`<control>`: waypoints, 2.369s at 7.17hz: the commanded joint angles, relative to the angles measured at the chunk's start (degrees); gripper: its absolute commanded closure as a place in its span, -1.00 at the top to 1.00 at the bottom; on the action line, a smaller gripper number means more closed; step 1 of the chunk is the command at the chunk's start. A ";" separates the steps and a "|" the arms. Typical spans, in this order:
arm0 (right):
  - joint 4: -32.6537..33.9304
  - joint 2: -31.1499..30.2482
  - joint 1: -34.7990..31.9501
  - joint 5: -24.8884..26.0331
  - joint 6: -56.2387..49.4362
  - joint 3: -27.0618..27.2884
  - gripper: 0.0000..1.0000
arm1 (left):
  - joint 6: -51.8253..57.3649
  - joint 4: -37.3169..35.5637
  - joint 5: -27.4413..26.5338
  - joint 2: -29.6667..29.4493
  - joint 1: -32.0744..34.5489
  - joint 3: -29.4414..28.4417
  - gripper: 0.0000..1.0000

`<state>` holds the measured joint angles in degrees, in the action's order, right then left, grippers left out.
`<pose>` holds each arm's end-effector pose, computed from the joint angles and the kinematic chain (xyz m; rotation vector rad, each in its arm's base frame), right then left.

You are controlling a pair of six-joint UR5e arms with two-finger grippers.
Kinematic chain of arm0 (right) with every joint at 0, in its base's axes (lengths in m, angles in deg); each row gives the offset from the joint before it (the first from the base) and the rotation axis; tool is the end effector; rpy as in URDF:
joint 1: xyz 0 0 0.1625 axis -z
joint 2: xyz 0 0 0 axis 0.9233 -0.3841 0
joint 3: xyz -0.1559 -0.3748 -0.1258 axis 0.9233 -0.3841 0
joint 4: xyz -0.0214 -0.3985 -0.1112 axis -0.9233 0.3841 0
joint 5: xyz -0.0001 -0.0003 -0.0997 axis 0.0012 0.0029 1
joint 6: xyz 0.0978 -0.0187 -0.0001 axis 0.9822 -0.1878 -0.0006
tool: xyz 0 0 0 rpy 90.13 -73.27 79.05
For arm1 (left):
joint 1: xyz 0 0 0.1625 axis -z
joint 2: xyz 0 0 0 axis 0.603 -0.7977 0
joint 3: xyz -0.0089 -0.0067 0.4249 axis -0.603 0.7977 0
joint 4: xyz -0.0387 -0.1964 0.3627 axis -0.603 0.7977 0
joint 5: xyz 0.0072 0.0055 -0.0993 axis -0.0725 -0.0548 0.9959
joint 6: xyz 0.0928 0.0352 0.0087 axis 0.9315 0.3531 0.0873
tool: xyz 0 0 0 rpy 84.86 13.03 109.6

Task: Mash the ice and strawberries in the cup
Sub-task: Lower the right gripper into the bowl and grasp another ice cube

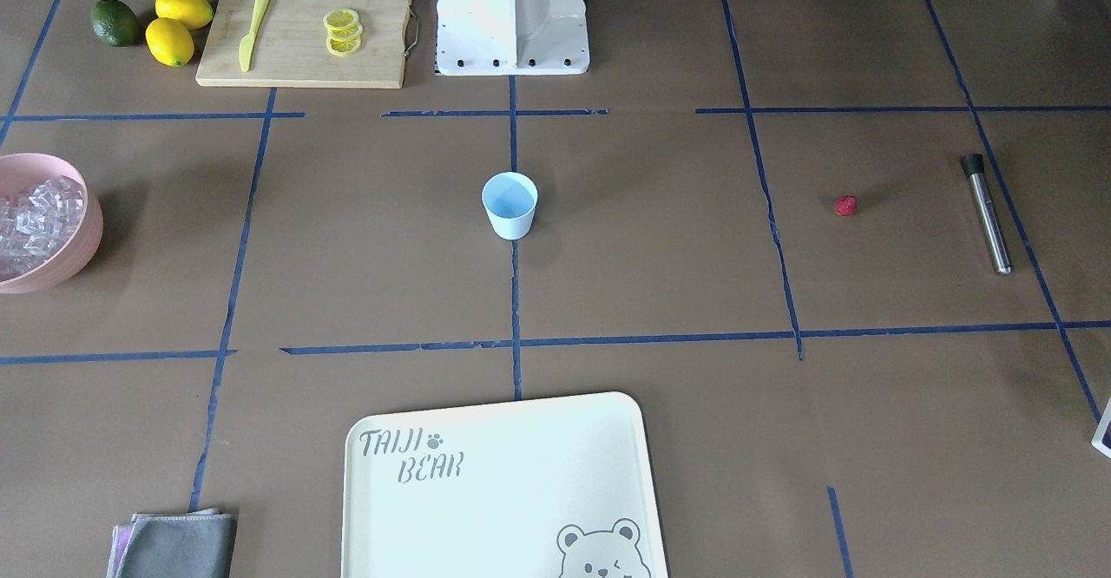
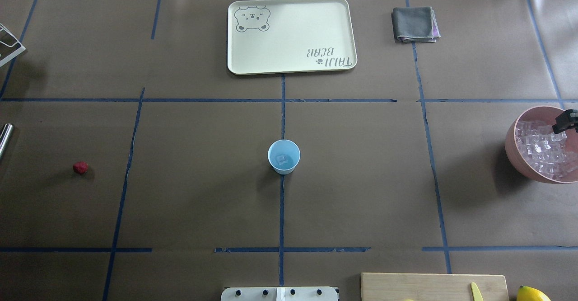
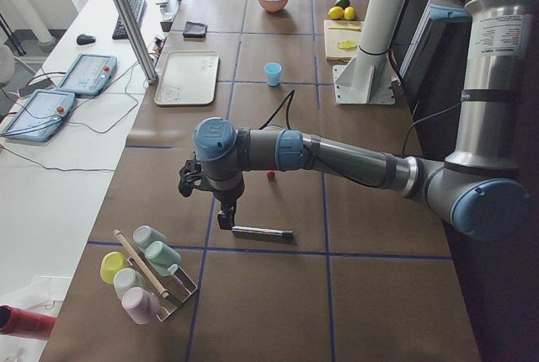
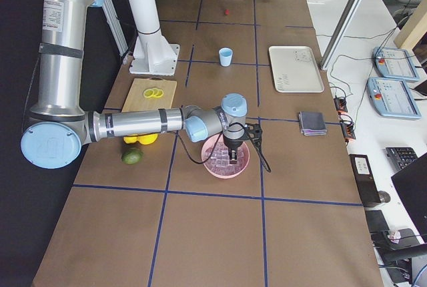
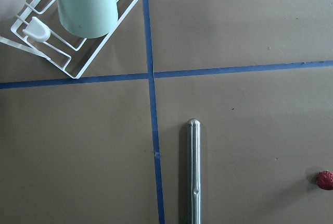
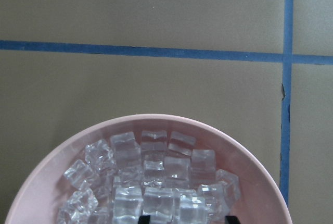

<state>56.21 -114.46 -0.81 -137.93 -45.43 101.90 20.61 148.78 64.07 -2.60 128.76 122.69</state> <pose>-0.1013 -0.4546 0.5965 0.0593 -0.7151 -0.0118 -0.0737 -0.4869 0.5687 0.0375 0.8339 0.0638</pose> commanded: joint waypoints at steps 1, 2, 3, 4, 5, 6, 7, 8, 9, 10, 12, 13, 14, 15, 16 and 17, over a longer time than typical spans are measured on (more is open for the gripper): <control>0.00 0.04 0.98 0.13 -0.06 -0.08 0.14 | 0.00 0.00 0.00 0.05 0.00 0.05 1.00; 0.00 0.12 0.99 0.13 -0.15 -0.16 0.14 | 0.00 0.00 0.00 0.05 0.00 0.05 1.00; 0.00 0.21 0.99 0.13 -0.76 -0.77 0.14 | 0.00 0.00 0.09 0.05 0.00 0.05 1.00; 0.00 1.86 0.90 0.74 -1.55 -2.96 0.14 | 0.00 0.00 0.09 0.05 0.00 0.05 1.00; -0.08 2.58 0.90 1.61 -1.64 -4.54 0.14 | 0.00 0.00 0.09 0.05 0.00 0.31 1.00; -0.08 2.58 0.90 1.53 -1.65 -4.47 0.14 | 0.00 0.00 0.09 0.05 0.09 0.49 1.00; -0.08 2.41 0.81 1.45 -1.65 -4.21 0.14 | 0.00 -0.17 0.00 0.13 0.00 0.58 1.00; -0.08 2.23 0.72 1.36 -1.65 -3.95 0.14 | 0.00 -0.18 0.00 0.13 0.09 0.66 1.00; -0.08 1.97 0.72 1.36 -1.65 -3.95 0.14 | 0.00 -0.26 0.00 0.13 0.09 1.10 1.00; -0.08 1.88 0.81 1.27 -1.65 -3.95 0.14 | 0.00 -0.35 0.00 0.22 0.09 1.28 1.00; -0.08 1.79 0.81 1.01 -1.65 -3.95 0.14 | 0.00 -0.44 0.00 0.22 0.09 1.37 1.00; -0.08 1.79 0.81 1.01 -1.65 -3.95 0.14 | 0.00 -0.53 0.00 0.22 0.09 1.37 1.00; -0.08 1.79 0.98 1.01 -1.65 -4.03 0.14 | 0.00 -0.53 0.00 0.22 0.09 1.37 1.00; 0.00 1.79 1.07 0.92 -1.65 -4.21 0.15 | 0.00 -0.53 0.00 0.22 0.09 1.28 1.00; 0.09 1.79 1.34 0.83 -1.65 -4.30 0.15 | 0.00 -0.53 0.00 0.22 0.09 1.37 1.00; 0.09 1.79 1.51 0.83 -1.65 -4.38 0.15 | 0.00 -0.53 0.00 0.22 0.09 1.37 1.00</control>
<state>56.26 -112.66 0.46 -137.05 -47.08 97.63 20.61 148.25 64.07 -2.38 128.85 124.03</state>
